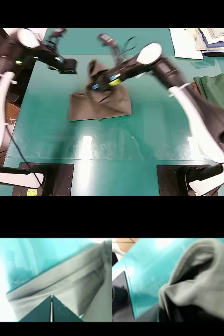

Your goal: Fold the shirts.

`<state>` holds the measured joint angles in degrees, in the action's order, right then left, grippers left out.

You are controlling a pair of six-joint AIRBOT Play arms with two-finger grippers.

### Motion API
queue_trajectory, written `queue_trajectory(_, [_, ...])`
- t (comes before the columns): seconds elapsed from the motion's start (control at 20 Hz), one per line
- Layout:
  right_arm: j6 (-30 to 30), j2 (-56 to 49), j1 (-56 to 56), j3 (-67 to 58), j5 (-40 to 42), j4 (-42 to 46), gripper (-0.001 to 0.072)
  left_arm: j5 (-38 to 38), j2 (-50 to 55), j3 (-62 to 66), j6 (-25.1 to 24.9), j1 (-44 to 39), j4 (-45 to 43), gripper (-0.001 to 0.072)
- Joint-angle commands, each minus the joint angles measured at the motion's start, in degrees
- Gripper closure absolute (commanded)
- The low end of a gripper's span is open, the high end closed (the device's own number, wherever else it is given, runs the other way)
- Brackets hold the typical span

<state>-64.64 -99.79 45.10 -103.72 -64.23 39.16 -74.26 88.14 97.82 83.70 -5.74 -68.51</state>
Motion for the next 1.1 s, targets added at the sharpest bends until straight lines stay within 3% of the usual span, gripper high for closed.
queue_trajectory(0.0, [3.4,-8.4,8.7,-3.5,9.5,-2.1,0.0127,-2.4,-6.3,0.0,-0.3,7.6,-1.1,0.0683])
queue_trajectory(0.1, [3.3,-10.4,9.1,-8.2,4.7,-0.2,0.0104,-3.4,-8.5,0.0,-1.3,10.2,-1.1,0.0683])
queue_trajectory(0.15, [2.7,-10.3,8.2,-10.1,1.2,3.0,0.0161,-3.9,-9.2,0.0,-1.3,11.0,-1.1,0.0683])
queue_trajectory(0.25, [-2.2,-9.0,4.6,-12.6,-7.2,10.3,0.0163,-4.4,-10.0,0.0,-1.7,11.6,-1.2,0.0683])
queue_trajectory(0.45, [-6.9,-2.1,-7.6,-1.8,-15.5,14.5,0.0163,-5.7,-10.1,0.0,-1.7,11.6,-0.4,0.0683])
queue_trajectory(0.7, [-10.0,6.1,-22.5,21.0,-7.8,14.3,0.0156,-5.6,-10.0,0.0,-1.7,11.6,0.0,0.0683])
queue_trajectory(0.8, [-9.9,6.2,-26.1,26.7,-4.4,10.8,-0.0005,-5.0,-9.9,-0.1,-1.7,11.5,0.2,0.0683])
queue_trajectory(1.05, [-4.5,-0.8,-26.9,30.5,-2.6,-2.6,0.0002,-4.5,-9.8,-0.4,-1.7,11.5,0.2,0.0683])
